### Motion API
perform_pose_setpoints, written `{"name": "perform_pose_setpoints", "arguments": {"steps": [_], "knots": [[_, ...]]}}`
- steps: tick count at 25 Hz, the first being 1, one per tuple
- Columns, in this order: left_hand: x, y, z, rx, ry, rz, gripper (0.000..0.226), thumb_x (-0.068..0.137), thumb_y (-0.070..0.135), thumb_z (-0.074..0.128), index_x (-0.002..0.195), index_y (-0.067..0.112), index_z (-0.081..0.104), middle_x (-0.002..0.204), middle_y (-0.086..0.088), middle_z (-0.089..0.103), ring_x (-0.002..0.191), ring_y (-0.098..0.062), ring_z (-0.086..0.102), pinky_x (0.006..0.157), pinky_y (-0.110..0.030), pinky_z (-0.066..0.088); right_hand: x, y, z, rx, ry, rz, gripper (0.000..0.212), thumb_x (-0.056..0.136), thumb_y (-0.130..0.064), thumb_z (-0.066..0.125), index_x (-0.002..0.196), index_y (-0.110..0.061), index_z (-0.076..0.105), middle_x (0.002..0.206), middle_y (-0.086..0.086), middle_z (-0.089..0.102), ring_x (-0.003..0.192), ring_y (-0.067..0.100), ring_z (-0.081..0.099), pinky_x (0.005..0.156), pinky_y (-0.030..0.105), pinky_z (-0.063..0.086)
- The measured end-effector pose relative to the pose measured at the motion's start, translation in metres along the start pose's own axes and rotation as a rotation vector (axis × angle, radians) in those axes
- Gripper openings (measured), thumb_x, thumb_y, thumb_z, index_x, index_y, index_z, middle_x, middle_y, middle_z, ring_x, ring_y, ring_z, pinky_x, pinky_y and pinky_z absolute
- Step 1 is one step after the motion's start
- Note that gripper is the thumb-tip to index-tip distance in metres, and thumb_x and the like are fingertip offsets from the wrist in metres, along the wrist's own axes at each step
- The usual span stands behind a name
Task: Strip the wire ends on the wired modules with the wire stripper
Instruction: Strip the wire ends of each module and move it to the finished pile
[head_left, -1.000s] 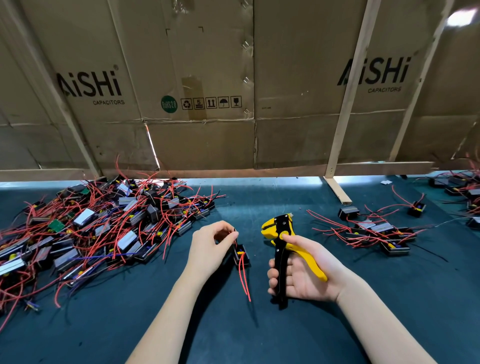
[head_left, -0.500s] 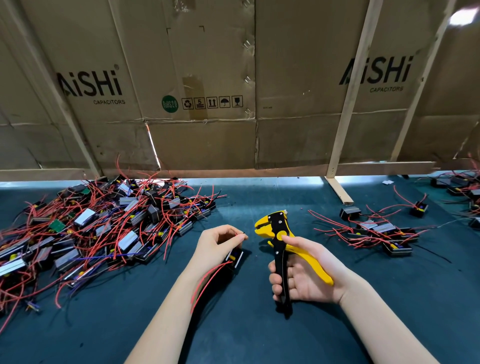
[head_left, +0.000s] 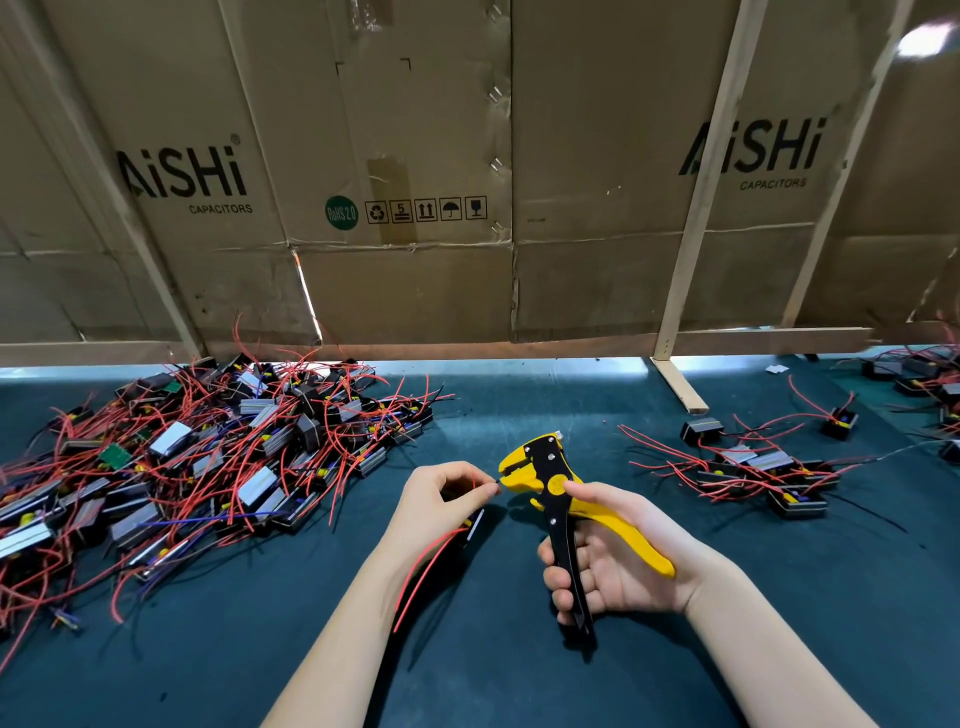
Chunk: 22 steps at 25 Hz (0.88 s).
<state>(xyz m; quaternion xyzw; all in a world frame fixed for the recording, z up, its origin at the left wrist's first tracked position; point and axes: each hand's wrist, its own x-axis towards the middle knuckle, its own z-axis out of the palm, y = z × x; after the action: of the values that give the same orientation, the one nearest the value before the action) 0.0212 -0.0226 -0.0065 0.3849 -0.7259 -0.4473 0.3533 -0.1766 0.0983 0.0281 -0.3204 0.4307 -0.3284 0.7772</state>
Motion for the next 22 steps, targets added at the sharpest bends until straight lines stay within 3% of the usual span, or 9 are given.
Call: {"name": "perform_pose_setpoints", "arguments": {"steps": [8, 14, 22], "knots": [[-0.001, 0.002, -0.004, 0.061, -0.056, 0.03, 0.014, 0.083, 0.016, 0.076, 0.073, 0.025, 0.073, 0.064, 0.007, 0.066, 0.06, -0.007, 0.053, 0.061, -0.02, 0.043, -0.001, -0.001, -0.001, -0.071, -0.018, 0.02, 0.059, 0.088, -0.061, 0.048, 0.084, -0.003, 0.061, 0.075, 0.013, 0.056, 0.066, 0.03, 0.06, 0.073, 0.04, 0.054], [-0.001, 0.0, -0.011, -0.013, -0.102, 0.018, 0.004, 0.082, 0.014, 0.078, 0.079, 0.017, 0.077, 0.072, -0.001, 0.071, 0.064, -0.006, 0.059, 0.064, -0.018, 0.048, 0.0, -0.001, -0.002, -0.07, 0.002, 0.038, 0.059, 0.084, -0.063, 0.051, 0.08, -0.006, 0.062, 0.07, 0.01, 0.056, 0.061, 0.026, 0.059, 0.067, 0.037, 0.055], [-0.001, -0.001, -0.009, -0.11, -0.092, -0.009, 0.003, 0.082, 0.011, 0.077, 0.08, 0.009, 0.077, 0.074, -0.013, 0.07, 0.063, -0.011, 0.058, 0.055, -0.018, 0.045, 0.0, 0.0, -0.001, -0.123, 0.008, 0.015, 0.062, 0.084, -0.071, 0.046, 0.074, -0.011, 0.061, 0.065, 0.005, 0.052, 0.054, 0.021, 0.055, 0.064, 0.033, 0.052]]}}
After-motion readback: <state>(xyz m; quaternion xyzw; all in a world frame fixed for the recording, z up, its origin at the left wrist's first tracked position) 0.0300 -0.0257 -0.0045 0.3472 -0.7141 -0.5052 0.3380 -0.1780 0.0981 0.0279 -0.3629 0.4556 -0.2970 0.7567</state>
